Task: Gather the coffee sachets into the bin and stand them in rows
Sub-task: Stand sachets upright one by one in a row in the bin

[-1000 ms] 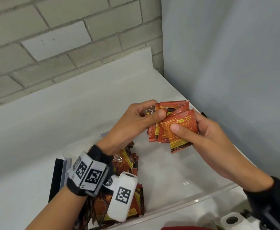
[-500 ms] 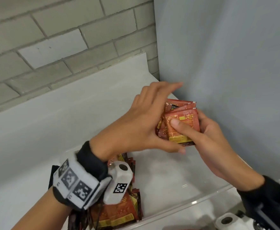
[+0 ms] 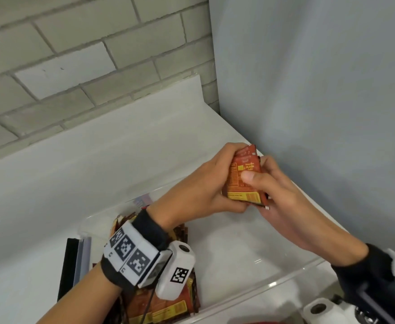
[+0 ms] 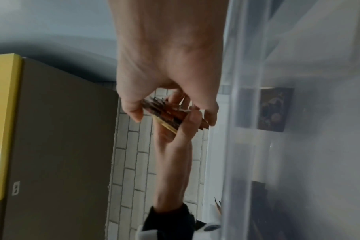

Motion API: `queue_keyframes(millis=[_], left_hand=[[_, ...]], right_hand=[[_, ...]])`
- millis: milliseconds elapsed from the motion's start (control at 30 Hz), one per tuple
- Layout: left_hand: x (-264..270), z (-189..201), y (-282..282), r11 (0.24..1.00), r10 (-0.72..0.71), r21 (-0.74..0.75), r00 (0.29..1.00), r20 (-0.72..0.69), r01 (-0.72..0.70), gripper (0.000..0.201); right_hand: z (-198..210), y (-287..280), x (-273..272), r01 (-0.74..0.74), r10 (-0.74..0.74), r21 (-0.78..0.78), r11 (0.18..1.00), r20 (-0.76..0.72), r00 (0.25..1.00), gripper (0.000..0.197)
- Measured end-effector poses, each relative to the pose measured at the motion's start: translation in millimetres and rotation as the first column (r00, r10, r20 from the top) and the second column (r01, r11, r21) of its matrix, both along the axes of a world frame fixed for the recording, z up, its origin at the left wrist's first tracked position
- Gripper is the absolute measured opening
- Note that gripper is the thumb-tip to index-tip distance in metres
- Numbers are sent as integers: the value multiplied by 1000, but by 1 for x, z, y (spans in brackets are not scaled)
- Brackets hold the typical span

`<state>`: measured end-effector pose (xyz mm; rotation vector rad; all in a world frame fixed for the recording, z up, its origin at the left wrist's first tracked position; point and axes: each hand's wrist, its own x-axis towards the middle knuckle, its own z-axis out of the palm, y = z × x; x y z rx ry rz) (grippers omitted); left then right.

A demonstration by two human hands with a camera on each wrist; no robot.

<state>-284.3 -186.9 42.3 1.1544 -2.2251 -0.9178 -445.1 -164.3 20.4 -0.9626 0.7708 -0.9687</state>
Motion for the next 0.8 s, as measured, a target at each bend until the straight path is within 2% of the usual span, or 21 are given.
queue_keyframes(millis=[67, 200, 300, 400, 533, 667, 800], left_hand=[[0, -3, 1, 999, -12, 50, 999, -48, 14, 82], [0, -9, 0, 994, -52, 94, 992, -117, 63, 89], [1, -14, 0, 997, -71, -47, 994, -81, 68, 97], [-4, -15, 3, 986, -107, -139, 988, -113, 91, 105], [-7, -20, 2, 957, -170, -257, 979, -114, 137, 90], [-5, -21, 1, 969, -190, -181, 973, -128, 166, 71], [-5, -22, 0, 974, -175, -170, 978, -117, 153, 74]], right_hand=[[4, 1, 0, -52, 51, 30, 998, 41, 998, 75], [8, 2, 0, -59, 54, 74, 996, 65, 996, 84], [7, 2, 0, -31, 29, 78, 996, 33, 999, 81], [4, 2, 1, -29, 30, 47, 998, -28, 999, 74], [0, 1, 1, -24, 25, 5, 1000, -49, 999, 78], [-2, 0, 1, -55, 53, -31, 998, -74, 996, 82], [-3, 2, 2, -42, 39, -38, 998, -85, 996, 77]])
